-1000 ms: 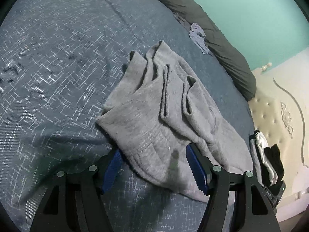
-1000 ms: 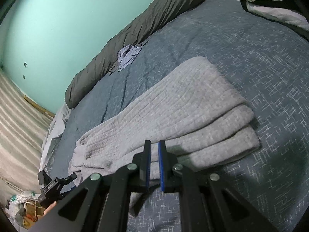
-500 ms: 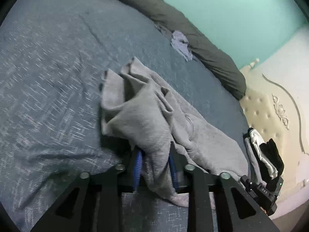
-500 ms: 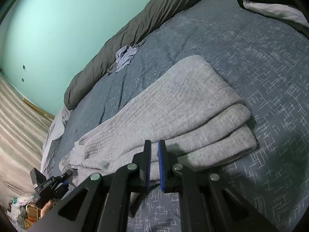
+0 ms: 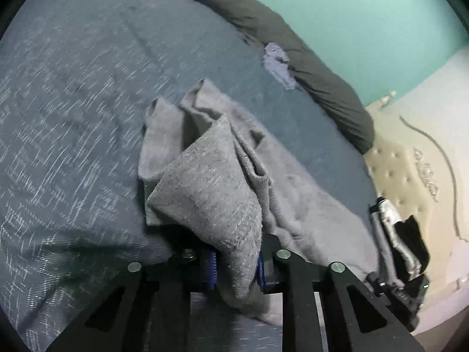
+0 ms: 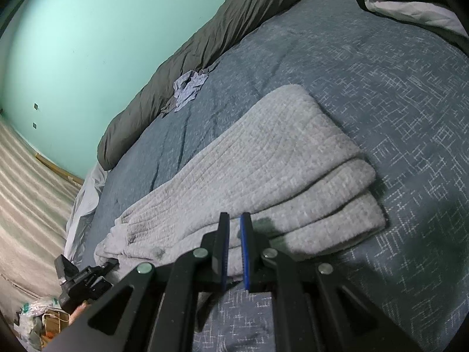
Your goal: Fold clothes
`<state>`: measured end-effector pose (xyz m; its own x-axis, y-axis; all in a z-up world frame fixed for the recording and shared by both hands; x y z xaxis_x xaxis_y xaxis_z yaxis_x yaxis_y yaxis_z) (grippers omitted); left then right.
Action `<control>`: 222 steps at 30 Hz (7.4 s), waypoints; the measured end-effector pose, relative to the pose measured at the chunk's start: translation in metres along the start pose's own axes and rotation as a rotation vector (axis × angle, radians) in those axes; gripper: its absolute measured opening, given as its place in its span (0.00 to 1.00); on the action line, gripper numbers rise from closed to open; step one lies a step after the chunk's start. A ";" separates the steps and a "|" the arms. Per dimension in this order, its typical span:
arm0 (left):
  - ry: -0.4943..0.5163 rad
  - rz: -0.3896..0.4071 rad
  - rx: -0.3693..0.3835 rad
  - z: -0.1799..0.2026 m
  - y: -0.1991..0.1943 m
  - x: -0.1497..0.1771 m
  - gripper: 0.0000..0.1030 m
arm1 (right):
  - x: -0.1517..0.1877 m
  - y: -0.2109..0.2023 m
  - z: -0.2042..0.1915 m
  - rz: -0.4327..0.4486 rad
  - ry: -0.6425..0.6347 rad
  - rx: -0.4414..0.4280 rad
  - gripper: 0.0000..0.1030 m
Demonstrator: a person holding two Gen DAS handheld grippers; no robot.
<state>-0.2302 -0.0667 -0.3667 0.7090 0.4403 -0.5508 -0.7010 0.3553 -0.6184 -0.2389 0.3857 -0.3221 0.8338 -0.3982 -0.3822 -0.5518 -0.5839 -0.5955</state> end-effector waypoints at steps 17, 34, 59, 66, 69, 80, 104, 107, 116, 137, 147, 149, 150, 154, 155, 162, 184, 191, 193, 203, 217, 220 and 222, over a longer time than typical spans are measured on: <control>0.419 -0.048 0.228 0.293 0.065 -0.014 0.13 | -0.029 -0.030 0.027 0.076 0.105 -0.043 0.07; 0.665 -0.312 0.142 0.335 0.126 0.086 0.65 | -0.051 -0.039 0.058 0.104 0.172 -0.029 0.07; 0.652 -0.308 -0.070 0.226 0.101 0.082 0.73 | -0.064 -0.018 0.016 0.091 0.089 -0.079 0.48; 0.663 -0.310 -0.077 0.225 0.105 0.088 0.74 | -0.065 0.000 0.016 0.067 0.053 -0.008 0.44; 0.664 -0.313 -0.077 0.224 0.105 0.089 0.74 | -0.067 0.003 0.025 0.066 0.082 -0.005 0.26; 0.682 -0.349 -0.082 0.228 0.105 0.098 0.74 | -0.078 -0.027 0.056 0.137 0.177 0.007 0.17; 0.723 -0.255 -0.080 0.265 0.109 0.058 0.73 | -0.074 -0.044 0.023 0.181 0.102 -0.074 0.19; 0.719 -0.287 -0.096 0.262 0.124 0.061 0.72 | -0.067 -0.023 0.020 0.110 0.078 -0.046 0.13; 0.729 -0.359 -0.114 0.250 0.147 0.074 0.72 | -0.068 -0.010 0.048 0.120 0.119 0.046 0.00; 0.744 -0.431 -0.150 0.283 0.208 0.035 0.72 | -0.067 -0.015 0.061 0.144 0.135 0.025 0.00; 0.786 -0.459 -0.095 0.344 0.233 0.039 0.71 | -0.065 -0.023 0.066 0.163 0.135 0.040 0.00; 0.747 -0.482 -0.103 0.341 0.247 0.042 0.71 | -0.064 -0.023 0.068 0.162 0.143 0.040 0.00; 0.735 -0.495 -0.109 0.339 0.254 0.045 0.71 | -0.064 -0.023 0.070 0.161 0.147 0.040 0.00; 0.735 -0.517 -0.112 0.335 0.262 0.049 0.71 | -0.063 -0.020 0.071 0.151 0.145 0.043 0.00; 0.727 -0.504 -0.100 0.336 0.254 0.045 0.71 | -0.062 -0.019 0.071 0.149 0.148 0.040 0.00; 0.703 -0.426 -0.037 0.321 0.173 0.029 0.71 | -0.062 -0.021 0.070 0.162 0.155 0.027 0.00; 0.686 -0.428 -0.085 0.231 0.092 0.075 0.71 | -0.050 -0.037 0.085 0.225 0.221 0.116 0.04; 0.637 -0.430 -0.077 0.210 0.080 0.090 0.71 | -0.044 -0.035 0.079 0.218 0.219 0.123 0.04; 0.635 -0.443 -0.078 0.210 0.089 0.094 0.71 | -0.044 -0.036 0.079 0.219 0.220 0.124 0.04; 0.623 -0.429 -0.077 0.211 0.081 0.093 0.71 | -0.037 -0.045 0.080 0.226 0.245 0.137 0.04; 0.561 -0.375 -0.086 0.175 0.032 0.069 0.71 | 0.005 -0.058 0.038 0.146 0.282 0.043 0.39; 0.545 -0.372 -0.097 0.163 0.027 0.063 0.71 | 0.014 -0.049 0.028 0.101 0.278 0.017 0.43; 0.537 -0.371 -0.102 0.154 0.025 0.059 0.71 | 0.018 -0.039 0.023 0.067 0.283 0.006 0.53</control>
<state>-0.2178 0.0948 -0.3282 0.8604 -0.1780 -0.4775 -0.4107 0.3127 -0.8565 -0.2022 0.4179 -0.3219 0.7578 -0.6180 -0.2092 -0.6051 -0.5458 -0.5796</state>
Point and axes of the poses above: each gripper's, at about its wrist camera, not at the fingertips, and y roughly the way its jaws point, z to its right, x to its underside, the point moved 4 cm from there along y, roughly the way its jaws point, and after that the axes turned 9 degrees about y, right-handed, at the moved point
